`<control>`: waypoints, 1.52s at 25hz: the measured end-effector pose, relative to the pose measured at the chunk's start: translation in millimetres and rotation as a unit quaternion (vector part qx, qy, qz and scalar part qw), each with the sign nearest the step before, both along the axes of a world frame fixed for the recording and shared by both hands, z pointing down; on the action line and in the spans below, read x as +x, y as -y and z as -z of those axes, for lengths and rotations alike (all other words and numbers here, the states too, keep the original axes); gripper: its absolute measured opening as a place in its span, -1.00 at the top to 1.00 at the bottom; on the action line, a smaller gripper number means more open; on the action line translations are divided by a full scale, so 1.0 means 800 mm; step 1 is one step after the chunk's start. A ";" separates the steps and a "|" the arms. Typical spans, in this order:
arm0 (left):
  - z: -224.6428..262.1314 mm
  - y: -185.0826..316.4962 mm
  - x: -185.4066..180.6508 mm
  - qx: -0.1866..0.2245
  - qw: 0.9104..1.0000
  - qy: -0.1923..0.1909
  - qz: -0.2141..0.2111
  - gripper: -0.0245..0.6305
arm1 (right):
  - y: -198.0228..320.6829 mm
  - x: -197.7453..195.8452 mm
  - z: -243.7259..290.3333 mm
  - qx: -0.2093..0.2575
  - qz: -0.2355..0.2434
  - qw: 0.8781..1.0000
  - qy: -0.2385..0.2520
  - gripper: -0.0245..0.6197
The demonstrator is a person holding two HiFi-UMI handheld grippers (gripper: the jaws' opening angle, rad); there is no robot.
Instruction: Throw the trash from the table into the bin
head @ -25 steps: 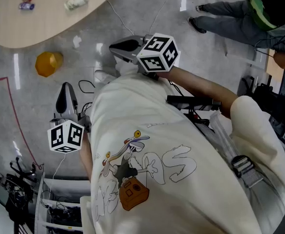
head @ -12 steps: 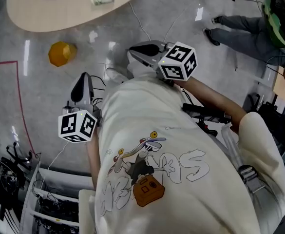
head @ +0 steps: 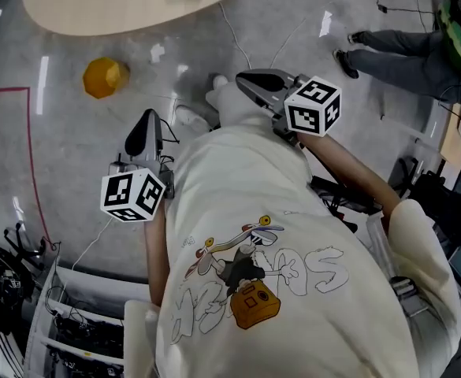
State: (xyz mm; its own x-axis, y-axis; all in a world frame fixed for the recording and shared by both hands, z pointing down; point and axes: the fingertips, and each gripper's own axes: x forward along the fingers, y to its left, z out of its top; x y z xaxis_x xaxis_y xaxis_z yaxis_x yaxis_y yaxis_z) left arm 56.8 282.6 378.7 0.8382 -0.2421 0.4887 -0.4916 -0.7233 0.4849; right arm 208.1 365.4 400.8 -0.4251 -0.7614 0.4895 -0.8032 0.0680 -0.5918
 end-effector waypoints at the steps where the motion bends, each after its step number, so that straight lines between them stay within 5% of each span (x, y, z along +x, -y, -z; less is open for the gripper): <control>1: -0.002 0.000 0.003 -0.005 1.000 0.001 -0.002 0.92 | -0.001 0.004 0.000 -0.002 -0.007 1.000 0.003 0.91; 5: -0.007 0.007 0.026 -0.006 1.000 0.013 -0.012 0.92 | 0.019 0.030 0.001 0.007 -0.017 1.000 0.009 0.91; 19: 0.018 0.144 0.210 0.014 0.996 0.056 0.073 0.91 | 0.220 0.188 0.020 0.049 0.163 0.985 -0.001 0.87; 23: 0.021 0.139 0.205 0.004 0.993 0.074 0.088 0.91 | 0.247 0.170 0.016 0.039 0.216 0.976 0.008 0.78; 36: 0.008 0.175 0.175 0.004 0.979 0.102 0.176 0.91 | 0.291 0.183 -0.046 -0.024 0.215 0.976 0.013 0.57; 38: 0.002 0.174 0.188 0.004 0.982 0.101 0.159 0.50 | 0.286 0.189 -0.046 -0.024 0.214 0.976 0.005 0.53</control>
